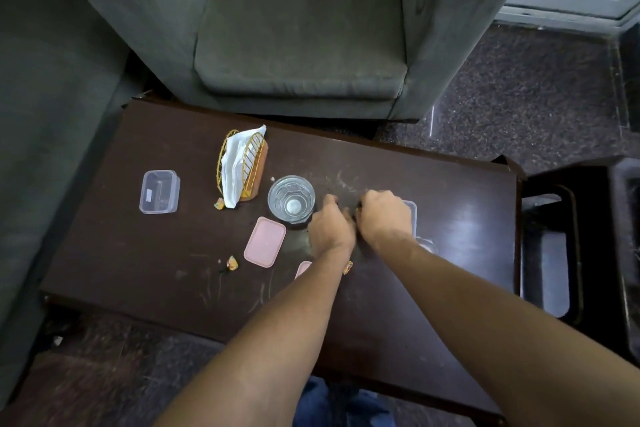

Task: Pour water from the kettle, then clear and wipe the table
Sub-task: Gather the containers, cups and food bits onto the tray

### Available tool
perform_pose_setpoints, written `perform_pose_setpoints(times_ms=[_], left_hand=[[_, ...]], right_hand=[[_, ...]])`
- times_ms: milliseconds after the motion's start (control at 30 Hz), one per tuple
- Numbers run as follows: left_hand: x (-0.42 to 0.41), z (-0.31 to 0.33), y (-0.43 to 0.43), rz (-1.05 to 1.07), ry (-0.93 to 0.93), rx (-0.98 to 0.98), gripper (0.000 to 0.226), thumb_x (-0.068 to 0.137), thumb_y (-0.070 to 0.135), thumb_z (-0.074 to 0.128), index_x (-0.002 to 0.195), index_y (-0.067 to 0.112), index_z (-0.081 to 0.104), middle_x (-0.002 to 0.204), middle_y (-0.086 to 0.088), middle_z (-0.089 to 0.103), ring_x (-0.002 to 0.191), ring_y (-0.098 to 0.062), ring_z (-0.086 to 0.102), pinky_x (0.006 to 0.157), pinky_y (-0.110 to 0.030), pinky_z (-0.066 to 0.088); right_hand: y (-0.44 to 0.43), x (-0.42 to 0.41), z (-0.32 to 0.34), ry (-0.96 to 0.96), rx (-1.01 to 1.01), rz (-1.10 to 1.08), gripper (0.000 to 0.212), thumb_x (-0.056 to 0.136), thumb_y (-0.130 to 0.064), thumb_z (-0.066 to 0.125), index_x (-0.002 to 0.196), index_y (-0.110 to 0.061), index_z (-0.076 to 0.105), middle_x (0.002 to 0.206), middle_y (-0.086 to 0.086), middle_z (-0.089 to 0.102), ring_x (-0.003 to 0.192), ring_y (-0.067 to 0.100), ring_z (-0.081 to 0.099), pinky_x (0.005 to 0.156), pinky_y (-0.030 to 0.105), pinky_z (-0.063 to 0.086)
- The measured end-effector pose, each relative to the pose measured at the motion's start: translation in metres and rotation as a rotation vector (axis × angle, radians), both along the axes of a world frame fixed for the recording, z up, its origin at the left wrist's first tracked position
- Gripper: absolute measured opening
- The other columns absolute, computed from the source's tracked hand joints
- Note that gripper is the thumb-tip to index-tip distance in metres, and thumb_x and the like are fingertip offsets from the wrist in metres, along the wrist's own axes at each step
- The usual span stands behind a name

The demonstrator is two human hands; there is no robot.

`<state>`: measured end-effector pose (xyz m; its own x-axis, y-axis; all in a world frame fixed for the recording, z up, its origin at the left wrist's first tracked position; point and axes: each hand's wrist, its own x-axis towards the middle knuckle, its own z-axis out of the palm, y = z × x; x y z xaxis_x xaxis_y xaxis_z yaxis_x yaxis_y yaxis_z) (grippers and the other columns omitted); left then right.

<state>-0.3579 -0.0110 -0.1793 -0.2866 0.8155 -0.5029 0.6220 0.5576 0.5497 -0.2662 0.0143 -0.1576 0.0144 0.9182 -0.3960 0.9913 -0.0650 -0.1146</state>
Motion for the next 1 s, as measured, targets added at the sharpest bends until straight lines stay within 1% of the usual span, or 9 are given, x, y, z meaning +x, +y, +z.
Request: perform_pose_setpoints(times_ms=[100, 267, 400, 467, 567, 667, 800, 900, 1000], left_hand=[[-0.001, -0.007, -0.001, 0.007, -0.006, 0.009, 0.036, 0.1, 0.026, 0.054, 0.135, 0.017, 0.052, 0.121, -0.022, 0.068, 0.117, -0.043, 0.061, 0.097, -0.044, 0.047], [-0.003, -0.016, -0.004, 0.036, 0.021, 0.043, 0.037, 0.1, 0.023, 0.052, 0.136, 0.02, 0.05, 0.118, -0.021, 0.069, 0.113, -0.045, 0.062, 0.091, -0.046, 0.048], [-0.003, -0.02, 0.0, 0.034, 0.019, 0.089, 0.049, 0.102, 0.022, 0.052, 0.15, 0.021, 0.042, 0.13, -0.017, 0.067, 0.12, -0.044, 0.061, 0.095, -0.047, 0.047], [-0.001, -0.019, 0.001, 0.019, 0.042, 0.072, 0.051, 0.103, 0.024, 0.052, 0.151, 0.018, 0.04, 0.129, -0.02, 0.067, 0.12, -0.045, 0.061, 0.095, -0.048, 0.047], [0.004, -0.018, -0.002, 0.022, 0.069, 0.033, 0.041, 0.103, 0.025, 0.051, 0.143, 0.014, 0.046, 0.123, -0.021, 0.069, 0.116, -0.046, 0.062, 0.093, -0.048, 0.048], [0.007, -0.018, -0.003, 0.01, 0.076, 0.011, 0.035, 0.103, 0.023, 0.052, 0.137, 0.013, 0.049, 0.118, -0.021, 0.069, 0.112, -0.044, 0.064, 0.088, -0.046, 0.049], [0.012, -0.019, -0.003, 0.015, 0.12, -0.001, 0.03, 0.1, 0.02, 0.053, 0.129, 0.012, 0.048, 0.112, -0.021, 0.07, 0.106, -0.045, 0.066, 0.085, -0.047, 0.051], [0.018, -0.02, -0.003, -0.002, 0.166, 0.017, 0.041, 0.098, 0.02, 0.054, 0.137, 0.012, 0.042, 0.111, -0.021, 0.071, 0.104, -0.045, 0.067, 0.085, -0.048, 0.052], [0.021, -0.021, -0.004, 0.027, 0.201, 0.016, 0.054, 0.099, 0.022, 0.054, 0.147, 0.01, 0.032, 0.109, -0.022, 0.072, 0.104, -0.046, 0.069, 0.085, -0.048, 0.053]], right_hand=[[0.001, -0.002, -0.011, -0.067, 0.011, 0.056, 0.018, 0.099, -0.025, 0.057, 0.104, -0.012, 0.069, 0.104, 0.013, 0.073, 0.095, 0.034, 0.072, 0.068, 0.034, 0.05], [-0.002, -0.006, -0.022, -0.049, 0.024, 0.134, 0.019, 0.099, -0.023, 0.054, 0.103, -0.012, 0.069, 0.102, 0.014, 0.072, 0.095, 0.036, 0.071, 0.064, 0.035, 0.043], [0.0, 0.0, -0.019, 0.058, 0.089, 0.023, 0.023, 0.091, -0.034, 0.061, 0.094, -0.013, 0.069, 0.097, 0.013, 0.072, 0.091, 0.038, 0.07, 0.064, 0.034, 0.04], [-0.004, 0.009, -0.013, 0.121, 0.181, -0.053, 0.02, 0.084, -0.034, 0.064, 0.089, -0.015, 0.069, 0.094, 0.011, 0.071, 0.086, 0.04, 0.068, 0.063, 0.035, 0.04], [-0.013, 0.03, -0.005, 0.153, 0.278, -0.145, 0.017, 0.083, -0.033, 0.066, 0.09, -0.017, 0.068, 0.094, 0.008, 0.069, 0.083, 0.041, 0.067, 0.063, 0.035, 0.04], [-0.021, 0.054, -0.004, 0.119, 0.272, -0.162, 0.019, 0.086, -0.036, 0.065, 0.093, -0.018, 0.068, 0.094, 0.007, 0.068, 0.083, 0.041, 0.067, 0.063, 0.035, 0.041], [-0.031, 0.075, -0.009, 0.087, 0.255, -0.155, 0.017, 0.087, -0.035, 0.064, 0.096, -0.021, 0.069, 0.093, 0.007, 0.067, 0.082, 0.04, 0.067, 0.062, 0.036, 0.045], [-0.034, 0.077, -0.013, 0.092, 0.247, -0.162, 0.02, 0.088, -0.037, 0.064, 0.101, -0.023, 0.07, 0.095, 0.004, 0.066, 0.084, 0.038, 0.067, 0.062, 0.035, 0.044], [-0.037, 0.075, -0.012, 0.119, 0.243, -0.178, 0.025, 0.088, -0.04, 0.066, 0.107, -0.024, 0.07, 0.099, 0.003, 0.065, 0.086, 0.036, 0.068, 0.065, 0.036, 0.049]])
